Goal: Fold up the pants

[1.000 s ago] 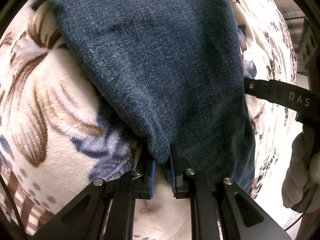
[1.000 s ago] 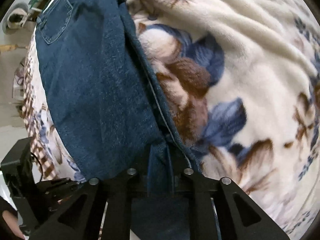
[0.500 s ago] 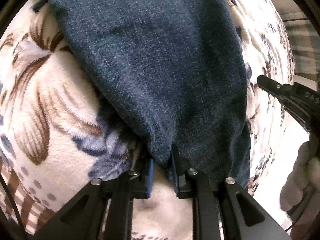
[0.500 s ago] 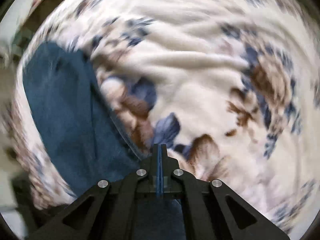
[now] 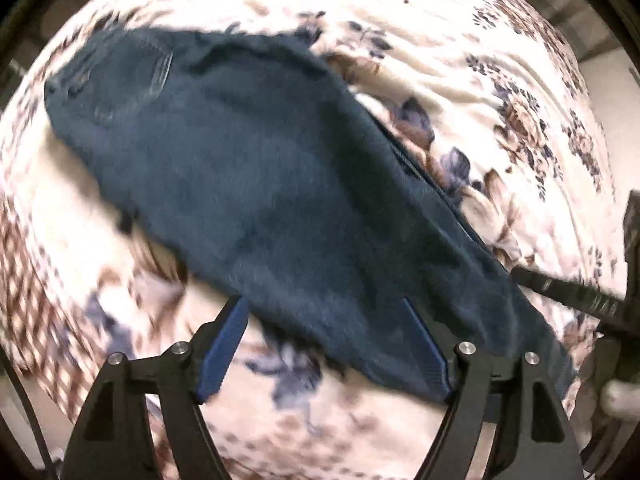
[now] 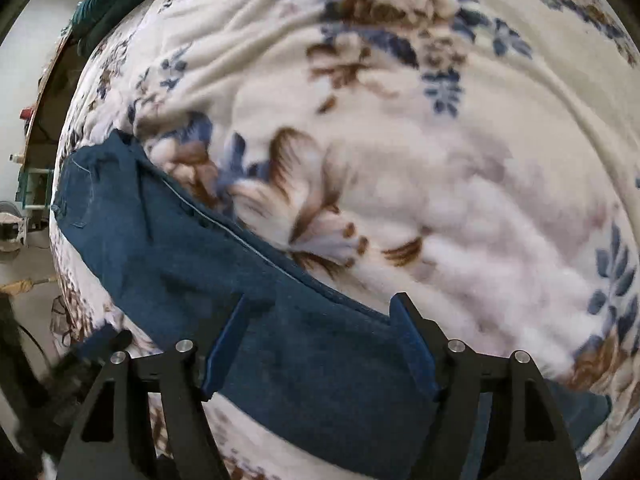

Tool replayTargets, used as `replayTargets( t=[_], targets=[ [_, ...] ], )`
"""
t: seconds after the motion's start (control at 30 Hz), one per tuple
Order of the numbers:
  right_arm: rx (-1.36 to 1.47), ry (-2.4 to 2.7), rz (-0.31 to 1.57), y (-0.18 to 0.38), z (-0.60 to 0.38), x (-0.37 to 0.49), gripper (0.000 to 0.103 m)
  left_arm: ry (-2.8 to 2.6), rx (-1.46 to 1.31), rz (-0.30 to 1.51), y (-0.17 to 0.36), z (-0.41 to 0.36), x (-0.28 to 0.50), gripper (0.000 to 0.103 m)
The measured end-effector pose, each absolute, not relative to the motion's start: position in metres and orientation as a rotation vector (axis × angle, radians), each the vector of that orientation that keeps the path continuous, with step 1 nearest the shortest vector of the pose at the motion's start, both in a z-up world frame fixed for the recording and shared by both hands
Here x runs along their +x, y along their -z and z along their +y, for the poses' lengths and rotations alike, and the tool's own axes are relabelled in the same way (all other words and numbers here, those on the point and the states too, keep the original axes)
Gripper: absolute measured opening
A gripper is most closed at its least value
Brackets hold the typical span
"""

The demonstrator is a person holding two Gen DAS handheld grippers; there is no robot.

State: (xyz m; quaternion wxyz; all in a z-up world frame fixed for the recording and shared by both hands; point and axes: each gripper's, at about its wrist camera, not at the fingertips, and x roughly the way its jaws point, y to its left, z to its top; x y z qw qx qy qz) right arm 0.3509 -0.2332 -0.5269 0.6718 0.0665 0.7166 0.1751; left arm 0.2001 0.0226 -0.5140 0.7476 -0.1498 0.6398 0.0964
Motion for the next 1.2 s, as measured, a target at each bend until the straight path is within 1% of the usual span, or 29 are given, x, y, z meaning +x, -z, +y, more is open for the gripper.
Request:
replayTargets(
  t=[0.07, 0.1, 0.13, 0.17, 0.2, 0.23, 0.3, 0.33, 0.4, 0.5, 0.53, 0.57, 0.63, 0.67, 0.7, 0.73, 0.8, 0.83, 0.87, 1.0, 1.1, 1.13, 1.2],
  targets=[
    [0.091, -0.466, 1.619, 0.535, -0.223, 0.348, 0.065, -0.216, -0.299, 1.379, 0.514, 0.03, 0.211, 0.076],
    [-0.042, -0.463, 1.594, 0.539, -0.209, 0.343, 0.038, -0.216, -0.297, 1.373, 0.514, 0.037, 0.217, 0.076],
    [-0.141, -0.445, 1.579, 0.541, -0.201, 0.34, 0.027, -0.223, -0.301, 1.367, 0.514, 0.047, 0.226, 0.076],
    [-0.22, -0.434, 1.572, 0.544, -0.193, 0.337, 0.022, -0.227, -0.31, 1.364, 0.515, 0.049, 0.234, 0.076],
    [-0.222, -0.409, 1.554, 0.541, -0.194, 0.337, 0.009, -0.229, -0.325, 1.362, 0.515, 0.057, 0.243, 0.076],
    [-0.19, -0.356, 1.512, 0.534, -0.201, 0.34, 0.007, -0.232, -0.354, 1.368, 0.517, 0.068, 0.252, 0.076],
    [-0.121, -0.28, 1.495, 0.532, -0.217, 0.345, 0.007, -0.242, -0.398, 1.379, 0.519, 0.089, 0.266, 0.076],
    [-0.026, -0.249, 1.52, 0.538, -0.229, 0.348, 0.007, -0.248, -0.432, 1.391, 0.522, 0.1, 0.275, 0.076],
    [0.071, -0.214, 1.565, 0.548, -0.236, 0.349, 0.007, -0.242, -0.478, 1.415, 0.529, 0.117, 0.292, 0.076],
    [0.107, -0.167, 1.585, 0.55, -0.236, 0.353, 0.007, -0.243, -0.518, 1.436, 0.542, 0.14, 0.324, 0.076],
    [0.13, -0.147, 1.602, 0.551, -0.24, 0.356, 0.007, -0.247, -0.49, 1.445, 0.548, 0.144, 0.336, 0.076],
    [0.148, -0.136, 1.616, 0.553, -0.244, 0.358, 0.008, -0.251, -0.451, 1.456, 0.555, 0.147, 0.348, 0.076],
    [0.224, -0.085, 1.631, 0.554, -0.261, 0.361, 0.014, -0.262, -0.392, 1.498, 0.576, 0.156, 0.369, 0.076],
    [0.247, -0.063, 1.634, 0.556, -0.265, 0.362, 0.015, -0.262, -0.399, 1.516, 0.584, 0.16, 0.376, 0.079],
    [0.26, -0.033, 1.63, 0.556, -0.269, 0.362, 0.018, -0.26, -0.402, 1.528, 0.589, 0.163, 0.382, 0.08],
    [0.275, 0.0, 1.632, 0.558, -0.273, 0.362, 0.021, -0.257, -0.407, 1.53, 0.59, 0.165, 0.385, 0.08],
    [0.311, 0.045, 1.64, 0.56, -0.265, 0.364, 0.024, -0.252, -0.417, 1.544, 0.586, 0.166, 0.389, 0.08],
    [0.317, 0.076, 1.644, 0.557, -0.263, 0.364, 0.028, -0.243, -0.427, 1.541, 0.581, 0.166, 0.388, 0.08],
    [0.321, 0.107, 1.636, 0.551, -0.263, 0.364, 0.029, -0.23, -0.447, 1.528, 0.572, 0.168, 0.384, 0.08],
    [0.387, 0.075, 1.475, 0.504, -0.233, 0.362, 0.031, -0.174, -0.485, 1.451, 0.542, 0.167, 0.368, 0.08],
    [0.543, -0.168, 1.473, 0.508, -0.171, 0.37, 0.03, -0.165, -0.386, 1.448, 0.555, 0.161, 0.371, 0.08],
    [0.595, -0.212, 1.484, 0.522, -0.154, 0.374, 0.025, -0.18, -0.364, 1.47, 0.568, 0.161, 0.375, 0.08],
    [0.602, -0.203, 1.504, 0.543, -0.14, 0.38, 0.009, -0.189, -0.366, 1.498, 0.584, 0.163, 0.38, 0.082]
  ],
)
